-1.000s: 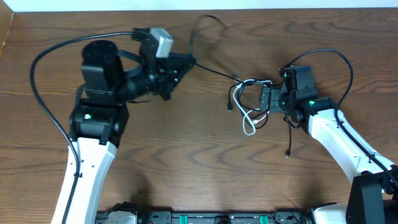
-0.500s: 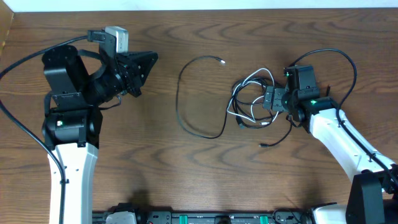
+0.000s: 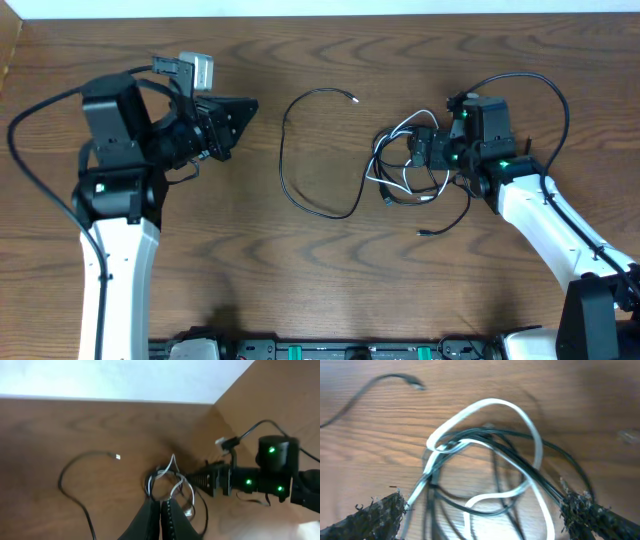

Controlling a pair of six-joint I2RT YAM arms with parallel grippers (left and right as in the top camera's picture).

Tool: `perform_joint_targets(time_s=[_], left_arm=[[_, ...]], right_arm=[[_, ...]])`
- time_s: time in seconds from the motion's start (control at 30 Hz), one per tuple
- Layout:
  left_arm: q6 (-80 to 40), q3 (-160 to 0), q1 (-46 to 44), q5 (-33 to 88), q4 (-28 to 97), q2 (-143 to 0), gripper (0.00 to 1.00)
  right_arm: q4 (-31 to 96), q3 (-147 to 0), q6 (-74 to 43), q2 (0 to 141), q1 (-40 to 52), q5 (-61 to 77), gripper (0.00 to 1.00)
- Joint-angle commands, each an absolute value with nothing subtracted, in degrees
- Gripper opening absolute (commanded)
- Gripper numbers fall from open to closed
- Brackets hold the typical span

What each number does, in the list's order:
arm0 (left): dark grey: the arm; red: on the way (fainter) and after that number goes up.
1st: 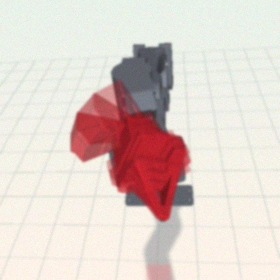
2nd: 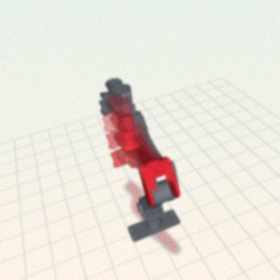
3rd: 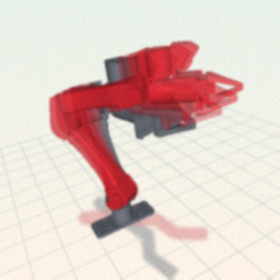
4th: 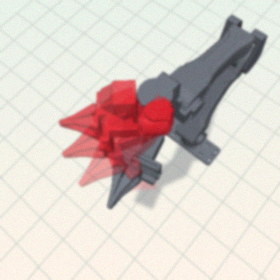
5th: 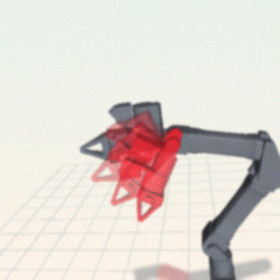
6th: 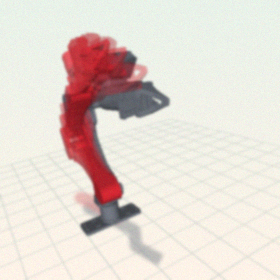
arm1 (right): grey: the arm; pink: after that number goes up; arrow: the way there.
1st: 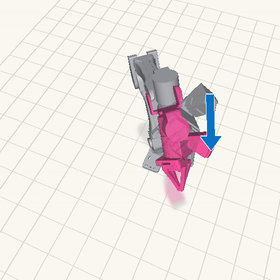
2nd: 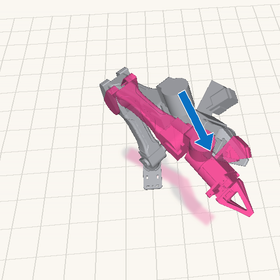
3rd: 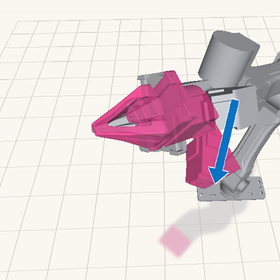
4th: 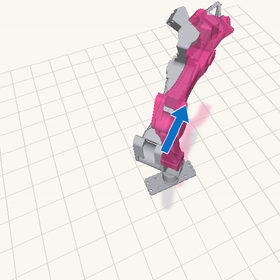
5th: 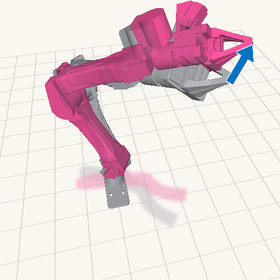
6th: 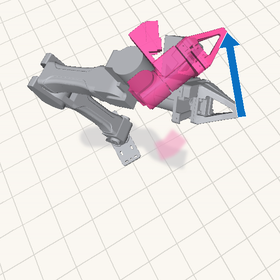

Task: Untangle cables

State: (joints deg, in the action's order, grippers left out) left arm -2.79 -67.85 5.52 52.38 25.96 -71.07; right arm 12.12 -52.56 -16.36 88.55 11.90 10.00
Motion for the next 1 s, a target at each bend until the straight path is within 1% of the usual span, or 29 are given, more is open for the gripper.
perform_joint_targets(time_s=[0.0, 0.23, 0.27, 0.3, 0.37, 0.43, 0.63, 0.7, 0.8, 0.83, 0.9, 0.93, 0.97], left_arm=[[-2.85, -68.47, 5.65, 52.86, 27.16, -73.78, 0.08], [-2.85, -68.47, 4.62, 52.86, 28.34, -79.33, 0.08], [-2.83, -68.47, 4.12, 52.86, 28.29, -80.07, 0.13], [-2.83, -68.47, 3.55, 52.84, 28.25, -80.90, 0.22], [-2.42, -68.47, 2.42, 52.34, 28.21, -82.56, 0.33], [-2.44, -68.47, 1.23, 48.93, 28.25, -84.01, 0.42], [-2.42, -68.47, -2.76, 37.58, 28.23, -86.17, 0.56], [-2.44, -68.47, -4.16, 31.90, 28.21, -86.15, 0.66], [-2.44, -68.47, -6.48, 23.59, 28.27, -86.15, 0.67], [-2.44, -68.47, -7.94, 20.27, 28.21, -86.15, 0.68], [-2.44, -68.47, -9.23, 17.67, 28.23, -86.15, 0.68], [-2.42, -68.47, -9.69, 17.15, 28.23, -86.15, 0.87], [-2.44, -68.47, -9.93, 17.06, 28.23, -86.15, 0.91]], right_arm=[[10.35, -52.71, -14.06, 88.95, 11.79, 17.37, 0.99], [9.30, -52.71, -14.15, 88.95, 12.75, 17.74, 0.99], [8.95, -52.71, -14.66, 88.95, 12.82, 17.78, 0.99], [8.60, -52.71, -15.88, 88.95, 12.82, 17.76, 0.99], [7.86, -52.71, -19.16, 88.95, 12.82, 17.74, 0.99], [7.31, -52.71, -21.78, 89.01, 12.80, 17.72, 0.99], [6.50, -52.71, -26.98, 90.48, 12.80, 17.54, 0.99], [5.80, -52.71, -29.87, 91.72, 12.78, 17.54, 0.99], [3.42, -52.71, -34.15, 94.04, 12.82, 18.22, 0.99], [0.49, -52.71, -35.09, 95.96, 12.80, 20.71, 0.99], [-2.79, -52.71, -36.25, 97.91, 12.84, 23.29, 0.99], [-4.10, -52.71, -37.12, 98.72, 12.84, 23.94, 0.99], [-5.61, -52.71, -38.06, 99.74, 12.84, 24.18, 0.99]])
